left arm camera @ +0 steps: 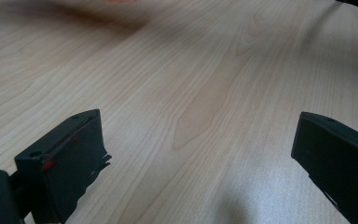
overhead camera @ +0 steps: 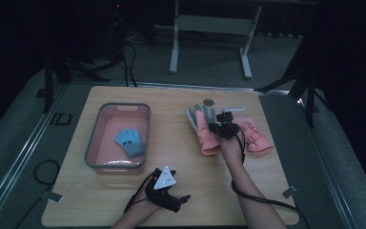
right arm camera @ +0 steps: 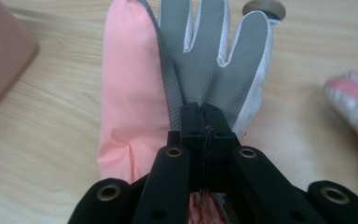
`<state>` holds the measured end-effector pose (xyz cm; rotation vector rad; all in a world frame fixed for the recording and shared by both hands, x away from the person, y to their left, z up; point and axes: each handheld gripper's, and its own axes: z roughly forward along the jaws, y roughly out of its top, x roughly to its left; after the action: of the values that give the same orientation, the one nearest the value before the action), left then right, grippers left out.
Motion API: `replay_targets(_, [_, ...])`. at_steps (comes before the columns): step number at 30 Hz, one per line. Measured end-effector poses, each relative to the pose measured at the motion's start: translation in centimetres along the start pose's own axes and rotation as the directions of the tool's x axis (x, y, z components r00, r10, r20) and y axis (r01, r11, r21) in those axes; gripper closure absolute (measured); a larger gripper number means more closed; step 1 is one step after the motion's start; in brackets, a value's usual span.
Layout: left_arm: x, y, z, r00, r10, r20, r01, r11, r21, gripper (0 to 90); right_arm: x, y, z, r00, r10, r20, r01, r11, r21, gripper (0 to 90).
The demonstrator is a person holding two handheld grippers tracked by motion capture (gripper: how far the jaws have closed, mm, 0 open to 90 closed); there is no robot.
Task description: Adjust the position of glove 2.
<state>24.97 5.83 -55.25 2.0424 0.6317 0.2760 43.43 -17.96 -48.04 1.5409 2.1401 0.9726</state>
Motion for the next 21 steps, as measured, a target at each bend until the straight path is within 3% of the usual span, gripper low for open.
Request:
replay_targets(3, [0.0, 0.0, 0.1, 1.0000, 0.006, -0.004, -0.006, 1.0000, -0.001, 2.8, 0.4, -0.7, -0.8, 0.9994, 0.020, 0.030, -0.019, 1.000, -0.018, 88.8])
replay_targets(6, [-0.1, 0.1, 0.2, 1.0000, 0.008, -0.002, -0.008, 1.0000, -0.003, 2.8, 0.7, -1.5, -1.9, 0.9973, 0.067, 0.030, -0.066, 0.997, -0.045, 88.7])
replay_targets(11, [-0.2, 0.1, 0.2, 1.0000, 0.009, 0.001, -0.009, 0.9999, -0.005, 2.8, 1.4, -4.1, -3.3, 0.9871, 0.160, 0.003, -0.159, 0.983, -0.092, 88.7])
replay_targets(17, [-0.2, 0.2, 0.2, 0.9999, 0.010, -0.002, -0.010, 0.9999, -0.005, 2.8, 1.8, -6.2, -2.7, 0.9780, 0.205, 0.039, -0.200, 0.975, -0.095, 88.6])
replay_targets(21, [-0.2, 0.1, 0.4, 0.9998, 0.018, -0.003, -0.018, 0.9998, 0.000, 2.8, 2.2, -7.3, -1.4, 0.9700, 0.222, 0.099, -0.215, 0.974, -0.073, 88.5])
